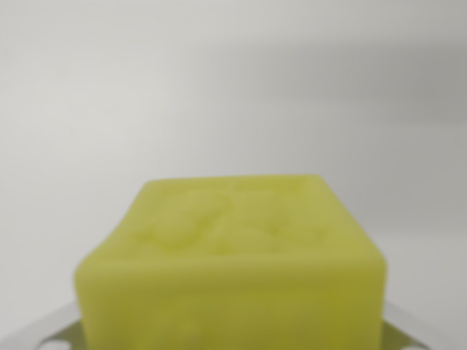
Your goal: Pick yellow cube
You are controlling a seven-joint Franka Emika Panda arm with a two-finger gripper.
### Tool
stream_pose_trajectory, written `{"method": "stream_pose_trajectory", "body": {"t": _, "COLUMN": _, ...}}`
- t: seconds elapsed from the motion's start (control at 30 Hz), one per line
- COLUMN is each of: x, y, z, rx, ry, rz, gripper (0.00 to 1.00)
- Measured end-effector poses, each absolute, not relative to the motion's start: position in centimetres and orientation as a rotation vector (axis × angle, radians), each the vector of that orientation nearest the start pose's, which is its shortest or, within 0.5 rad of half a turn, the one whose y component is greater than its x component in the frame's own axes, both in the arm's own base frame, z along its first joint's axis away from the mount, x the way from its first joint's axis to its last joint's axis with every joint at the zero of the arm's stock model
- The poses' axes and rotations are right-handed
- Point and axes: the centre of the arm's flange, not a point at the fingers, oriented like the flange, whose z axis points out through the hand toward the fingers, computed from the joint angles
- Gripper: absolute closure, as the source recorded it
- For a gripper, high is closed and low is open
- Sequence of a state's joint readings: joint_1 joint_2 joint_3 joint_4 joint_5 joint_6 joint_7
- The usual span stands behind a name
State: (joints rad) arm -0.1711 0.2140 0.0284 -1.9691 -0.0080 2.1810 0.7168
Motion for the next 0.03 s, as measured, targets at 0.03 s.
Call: {"method": "stream_pose_trajectory", "body": {"t": 0.03, "x": 59.1, "y": -8.58, "z": 36.4, "rx": -2.859, "ry": 1.304, "rz": 0.003, "gripper": 1.0}}
